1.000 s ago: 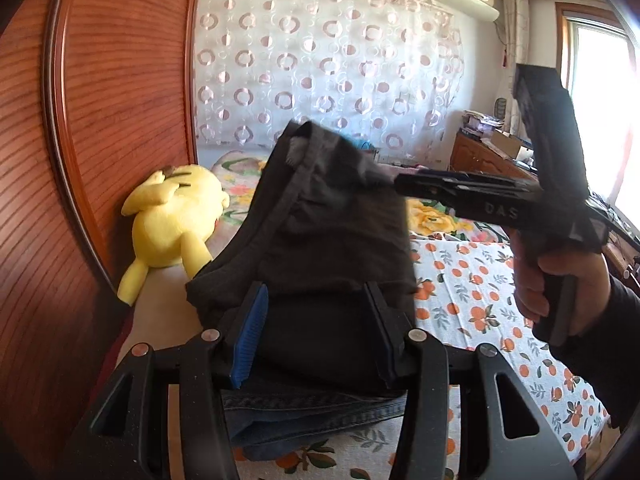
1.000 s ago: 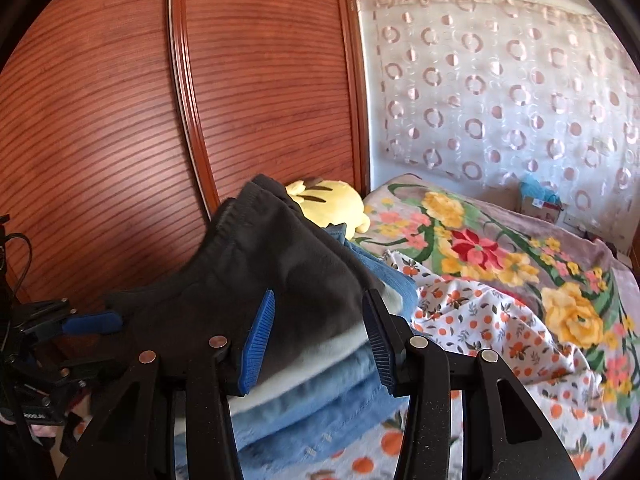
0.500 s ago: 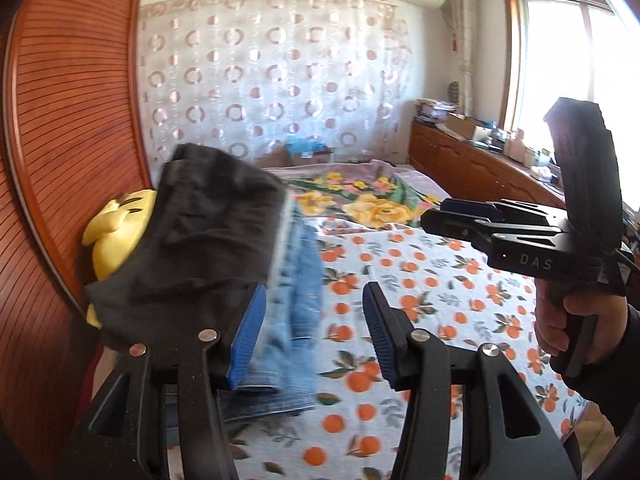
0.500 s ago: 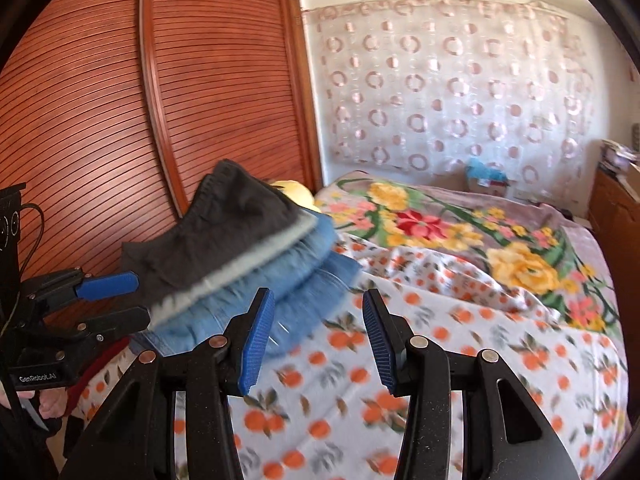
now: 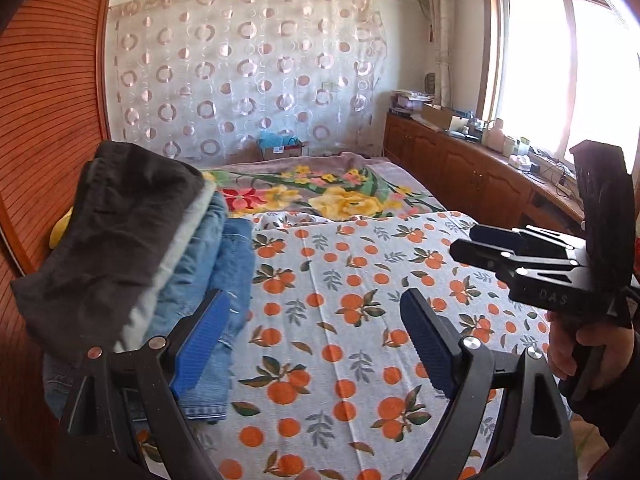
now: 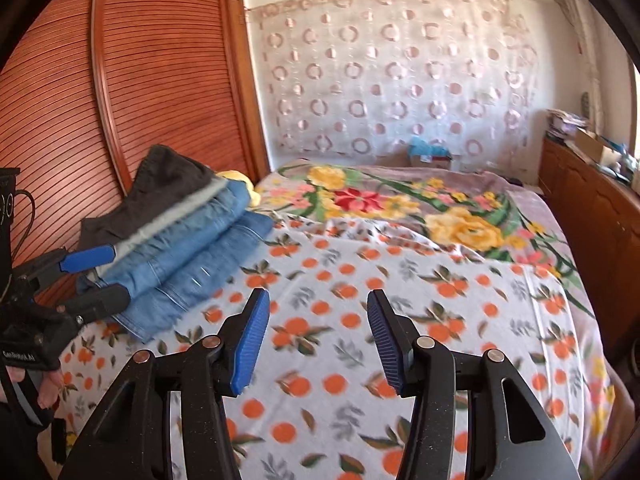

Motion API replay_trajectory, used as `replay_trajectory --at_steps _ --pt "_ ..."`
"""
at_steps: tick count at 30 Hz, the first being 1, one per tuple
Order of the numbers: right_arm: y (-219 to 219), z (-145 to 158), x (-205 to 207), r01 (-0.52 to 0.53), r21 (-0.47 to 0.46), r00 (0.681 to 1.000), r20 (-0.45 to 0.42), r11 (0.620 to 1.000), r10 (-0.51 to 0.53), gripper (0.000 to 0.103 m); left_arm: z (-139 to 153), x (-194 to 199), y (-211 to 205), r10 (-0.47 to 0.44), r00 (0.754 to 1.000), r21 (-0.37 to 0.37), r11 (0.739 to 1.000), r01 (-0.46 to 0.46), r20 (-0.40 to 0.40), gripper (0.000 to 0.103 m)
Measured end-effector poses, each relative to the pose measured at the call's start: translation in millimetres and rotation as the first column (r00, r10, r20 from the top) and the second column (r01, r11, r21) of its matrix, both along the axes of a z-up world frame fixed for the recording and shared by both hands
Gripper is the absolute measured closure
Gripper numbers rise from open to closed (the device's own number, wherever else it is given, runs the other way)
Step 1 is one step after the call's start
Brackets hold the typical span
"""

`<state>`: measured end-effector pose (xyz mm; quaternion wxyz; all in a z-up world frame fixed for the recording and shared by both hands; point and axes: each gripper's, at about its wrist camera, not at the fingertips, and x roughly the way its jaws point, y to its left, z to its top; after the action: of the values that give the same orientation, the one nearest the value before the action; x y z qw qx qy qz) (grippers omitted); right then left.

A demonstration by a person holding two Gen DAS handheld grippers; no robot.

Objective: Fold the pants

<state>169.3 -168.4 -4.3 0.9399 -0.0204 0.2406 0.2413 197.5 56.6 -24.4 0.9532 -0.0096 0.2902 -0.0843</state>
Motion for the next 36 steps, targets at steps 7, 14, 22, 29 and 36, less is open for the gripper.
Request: replay_trajectory --at_steps 7,14,22,29,36 --pt "-7 5 -24 0.068 0.006 0.998 -0.005 0.998 -0.068 0.02 -3 -8 -20 -0.031 1.0 0.0 1.0 0.031 -0.004 0.015" --pt "-9 13 -64 0.109 0.014 0.994 0.018 0.994 -0.109 0.016 8 -32 -31 -0.031 0.999 -0.003 0.999 0.031 0.022 0.015" --pt "-23 21 -111 0.128 0.046 0.989 0.064 0.991 -0.131 0.016 27 -71 -36 -0.027 0.997 -0.005 1.0 0.027 0.069 0.015" --pt "-37 29 -150 0.149 0.07 0.982 0.107 0.986 -0.156 0.016 37 -96 -37 0.02 0.996 0.027 0.999 -0.022 0.086 0.015" --pt "-45 26 -167 0.169 0.074 0.976 0.127 0.983 -0.177 0.016 42 -117 -29 0.05 0.993 0.028 0.998 -0.054 0.11 0.015"
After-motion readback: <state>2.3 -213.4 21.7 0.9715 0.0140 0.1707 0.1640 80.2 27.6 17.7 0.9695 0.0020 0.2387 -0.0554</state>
